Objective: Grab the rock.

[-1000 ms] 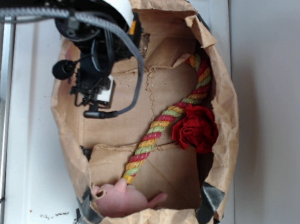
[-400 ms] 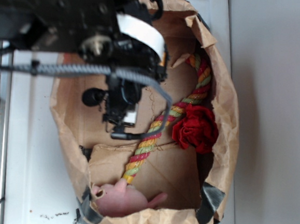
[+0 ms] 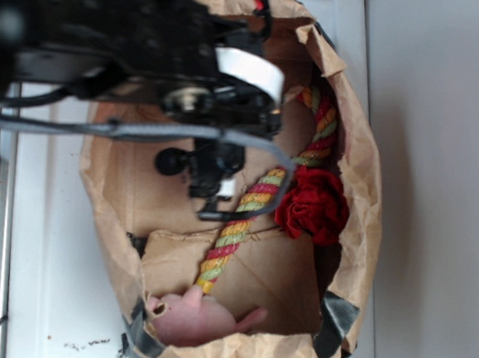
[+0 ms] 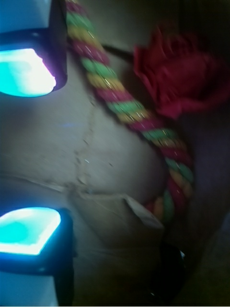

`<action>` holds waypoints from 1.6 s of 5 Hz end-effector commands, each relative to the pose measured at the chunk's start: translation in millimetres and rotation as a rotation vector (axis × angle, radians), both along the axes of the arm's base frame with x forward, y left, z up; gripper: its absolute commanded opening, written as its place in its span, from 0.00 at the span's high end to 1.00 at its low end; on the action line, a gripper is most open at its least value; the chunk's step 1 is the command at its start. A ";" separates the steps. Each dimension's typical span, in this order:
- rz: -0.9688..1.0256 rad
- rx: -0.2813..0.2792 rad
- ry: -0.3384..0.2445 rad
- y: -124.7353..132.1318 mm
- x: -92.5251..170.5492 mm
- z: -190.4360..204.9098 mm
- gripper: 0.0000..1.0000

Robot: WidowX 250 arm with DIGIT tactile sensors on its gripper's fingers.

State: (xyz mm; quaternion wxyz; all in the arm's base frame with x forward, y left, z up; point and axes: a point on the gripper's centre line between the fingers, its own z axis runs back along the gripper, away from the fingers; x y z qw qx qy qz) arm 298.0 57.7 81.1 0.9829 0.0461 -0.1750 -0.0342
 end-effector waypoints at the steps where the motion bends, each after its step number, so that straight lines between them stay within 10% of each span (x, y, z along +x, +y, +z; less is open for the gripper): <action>1: 0.082 0.003 -0.056 39.0 18.6 22.4 0.00; 8: 0.103 0.012 -0.005 82.9 14.0 21.6 0.00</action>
